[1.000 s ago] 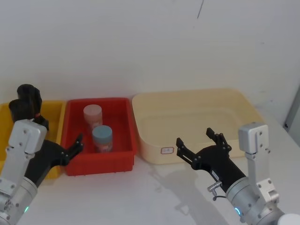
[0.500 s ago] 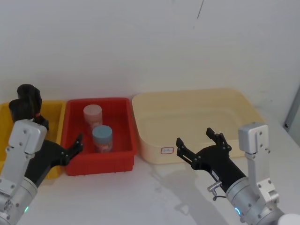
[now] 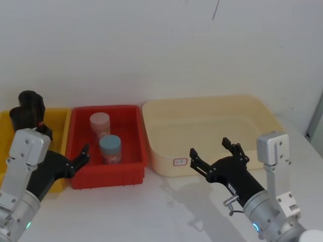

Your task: Pick up the garbage bag with the one hand and transfer it to the other hand.

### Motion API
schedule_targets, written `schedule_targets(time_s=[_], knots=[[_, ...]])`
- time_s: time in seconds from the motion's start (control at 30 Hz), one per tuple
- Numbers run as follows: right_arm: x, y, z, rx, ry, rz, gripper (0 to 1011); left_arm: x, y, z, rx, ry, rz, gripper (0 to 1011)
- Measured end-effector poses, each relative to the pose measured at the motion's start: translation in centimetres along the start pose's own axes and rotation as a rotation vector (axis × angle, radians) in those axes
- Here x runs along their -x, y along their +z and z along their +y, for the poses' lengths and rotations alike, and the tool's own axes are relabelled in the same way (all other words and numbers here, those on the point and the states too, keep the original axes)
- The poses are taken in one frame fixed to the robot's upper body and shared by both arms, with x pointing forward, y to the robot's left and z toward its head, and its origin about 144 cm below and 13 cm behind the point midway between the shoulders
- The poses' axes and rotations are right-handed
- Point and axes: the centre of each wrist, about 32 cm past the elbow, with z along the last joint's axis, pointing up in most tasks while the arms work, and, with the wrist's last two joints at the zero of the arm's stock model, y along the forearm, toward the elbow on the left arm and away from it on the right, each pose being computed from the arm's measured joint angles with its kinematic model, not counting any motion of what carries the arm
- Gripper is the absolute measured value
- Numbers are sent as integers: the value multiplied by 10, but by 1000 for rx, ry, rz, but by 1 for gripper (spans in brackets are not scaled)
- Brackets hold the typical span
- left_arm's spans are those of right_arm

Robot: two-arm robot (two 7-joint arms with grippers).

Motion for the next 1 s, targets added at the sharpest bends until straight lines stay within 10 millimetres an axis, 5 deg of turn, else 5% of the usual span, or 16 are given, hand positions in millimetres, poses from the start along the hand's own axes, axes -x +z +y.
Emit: schedule_targets(time_s=[0.5,1.0], knots=[[0,0,0,0,0,0,999,-6,0,-1,-2,-28,31,1000],[0,0,0,0,0,0,1000,-31,-7,24,-29,-57,117,1001]])
